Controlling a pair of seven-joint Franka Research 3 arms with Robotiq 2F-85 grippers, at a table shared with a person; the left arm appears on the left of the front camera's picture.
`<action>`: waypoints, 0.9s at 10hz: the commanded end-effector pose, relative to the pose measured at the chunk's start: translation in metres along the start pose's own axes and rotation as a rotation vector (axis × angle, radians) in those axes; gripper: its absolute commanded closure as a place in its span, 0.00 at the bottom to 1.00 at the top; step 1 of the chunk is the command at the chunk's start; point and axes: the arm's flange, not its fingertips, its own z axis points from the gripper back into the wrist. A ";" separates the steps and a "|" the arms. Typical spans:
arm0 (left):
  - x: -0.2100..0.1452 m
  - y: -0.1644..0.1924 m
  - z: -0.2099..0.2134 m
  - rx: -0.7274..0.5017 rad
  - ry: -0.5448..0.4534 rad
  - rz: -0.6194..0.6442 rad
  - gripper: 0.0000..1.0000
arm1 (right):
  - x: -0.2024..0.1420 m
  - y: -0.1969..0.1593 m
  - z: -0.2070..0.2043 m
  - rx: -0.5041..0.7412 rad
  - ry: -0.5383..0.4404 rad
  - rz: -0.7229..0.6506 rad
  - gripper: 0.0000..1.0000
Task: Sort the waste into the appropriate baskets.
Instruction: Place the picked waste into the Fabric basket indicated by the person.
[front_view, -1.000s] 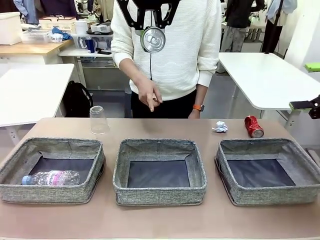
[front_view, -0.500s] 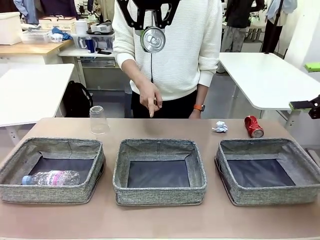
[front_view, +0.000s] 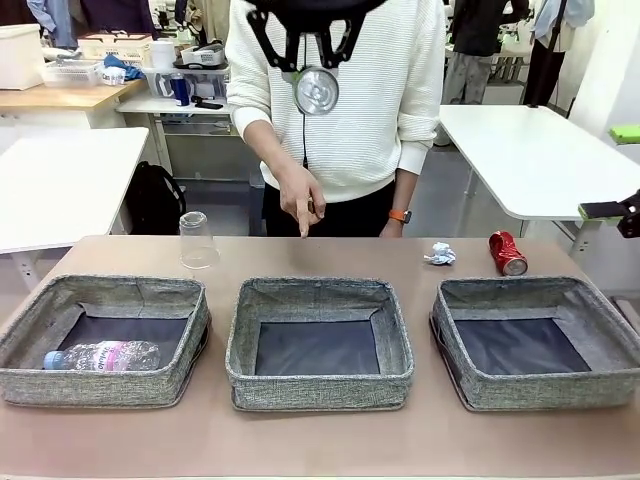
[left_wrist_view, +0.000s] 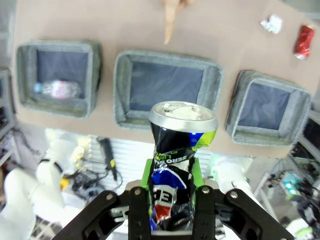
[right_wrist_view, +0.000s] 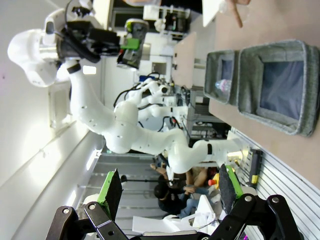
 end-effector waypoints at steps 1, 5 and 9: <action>-0.046 0.066 -0.107 -0.035 -0.019 -0.053 0.67 | 0.000 0.006 -0.002 0.015 -0.005 -0.015 0.00; -0.081 0.097 -0.220 -0.047 -0.054 -0.131 0.67 | 0.000 0.006 -0.002 0.015 -0.005 -0.015 0.00; -0.090 0.111 -0.278 -0.066 -0.077 -0.094 0.67 | 0.000 0.006 -0.002 0.015 -0.005 -0.015 0.00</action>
